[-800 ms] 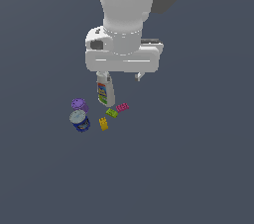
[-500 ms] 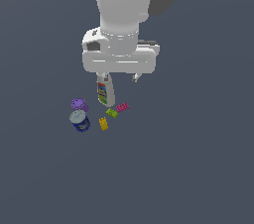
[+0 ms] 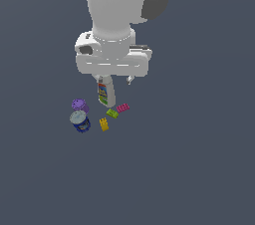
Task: Pick up a designated object from a clutter of objects.
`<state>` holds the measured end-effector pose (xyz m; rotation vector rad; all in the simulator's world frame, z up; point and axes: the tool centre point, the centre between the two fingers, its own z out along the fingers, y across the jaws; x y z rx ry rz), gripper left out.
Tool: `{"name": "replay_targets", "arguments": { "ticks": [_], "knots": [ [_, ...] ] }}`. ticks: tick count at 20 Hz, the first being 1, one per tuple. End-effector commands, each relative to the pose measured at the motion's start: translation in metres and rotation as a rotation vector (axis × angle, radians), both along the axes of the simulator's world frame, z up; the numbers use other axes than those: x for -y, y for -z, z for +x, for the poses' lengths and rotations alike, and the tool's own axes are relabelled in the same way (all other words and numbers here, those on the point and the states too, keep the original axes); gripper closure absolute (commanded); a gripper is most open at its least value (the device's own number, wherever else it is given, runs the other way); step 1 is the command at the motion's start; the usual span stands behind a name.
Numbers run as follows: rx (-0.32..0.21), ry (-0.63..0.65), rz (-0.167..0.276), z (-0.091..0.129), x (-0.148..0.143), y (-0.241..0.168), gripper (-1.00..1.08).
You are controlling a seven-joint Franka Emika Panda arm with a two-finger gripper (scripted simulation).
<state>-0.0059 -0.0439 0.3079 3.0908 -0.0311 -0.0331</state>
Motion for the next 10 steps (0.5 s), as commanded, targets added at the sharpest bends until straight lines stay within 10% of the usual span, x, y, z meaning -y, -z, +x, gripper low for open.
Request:
{"name": "replay_targets", "arguments": {
  "ticks": [1,10],
  "knots": [
    [-0.001,-0.001,0.002,0.001,0.002,0.003,-0.92],
    [0.001,-0.021,0.023,0.013,0.033,0.036,-0.92]
  ]
}}
